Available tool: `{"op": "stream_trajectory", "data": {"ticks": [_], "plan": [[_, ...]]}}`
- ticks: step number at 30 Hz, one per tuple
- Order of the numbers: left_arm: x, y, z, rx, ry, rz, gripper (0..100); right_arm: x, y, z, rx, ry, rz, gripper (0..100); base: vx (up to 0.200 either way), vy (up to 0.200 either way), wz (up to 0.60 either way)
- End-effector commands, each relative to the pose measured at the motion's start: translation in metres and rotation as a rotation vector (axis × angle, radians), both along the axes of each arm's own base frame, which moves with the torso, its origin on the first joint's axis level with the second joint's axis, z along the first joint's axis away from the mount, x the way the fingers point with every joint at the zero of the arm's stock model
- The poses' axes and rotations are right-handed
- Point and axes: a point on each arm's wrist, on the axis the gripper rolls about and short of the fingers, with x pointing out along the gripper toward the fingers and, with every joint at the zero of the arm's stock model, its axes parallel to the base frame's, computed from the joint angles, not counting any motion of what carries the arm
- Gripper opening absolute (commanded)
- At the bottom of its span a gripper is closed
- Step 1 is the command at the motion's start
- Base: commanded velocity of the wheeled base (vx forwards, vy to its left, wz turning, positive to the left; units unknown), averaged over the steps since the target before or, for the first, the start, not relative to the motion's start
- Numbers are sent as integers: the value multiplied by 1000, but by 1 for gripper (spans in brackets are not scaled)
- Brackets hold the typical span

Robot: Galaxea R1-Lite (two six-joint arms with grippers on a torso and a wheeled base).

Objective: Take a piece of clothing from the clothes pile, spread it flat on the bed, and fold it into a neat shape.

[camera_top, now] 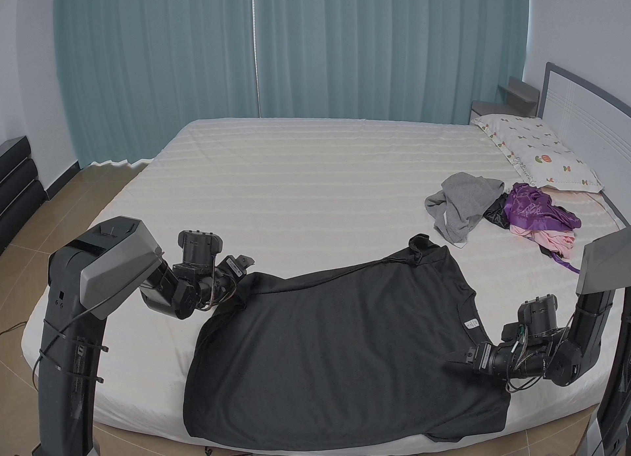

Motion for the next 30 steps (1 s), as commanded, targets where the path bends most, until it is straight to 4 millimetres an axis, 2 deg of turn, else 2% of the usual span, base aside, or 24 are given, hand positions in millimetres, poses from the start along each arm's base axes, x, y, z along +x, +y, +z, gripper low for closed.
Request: {"op": "stream_trajectory", "data": {"ticks": [1, 5, 6, 21, 30], "plan": [[-1, -2, -1, 4, 2, -7, 100, 0, 0, 0, 0, -1, 2, 100, 0, 0, 0], [-2, -5, -1, 5, 4, -12, 100, 0, 2, 0, 0, -1, 8, 100, 0, 0, 0], [-2, -5, -1, 5, 4, -12, 0, 0, 2, 0, 0, 1, 10, 100, 0, 0, 0], [3, 0, 5, 28, -29, 31, 0, 0, 3, 0, 0, -3, 11, 100, 0, 0, 0], [17, 8, 22, 40, -198, 144, 0, 2, 4, 5, 2, -34, 9, 100, 0, 0, 0]]}}
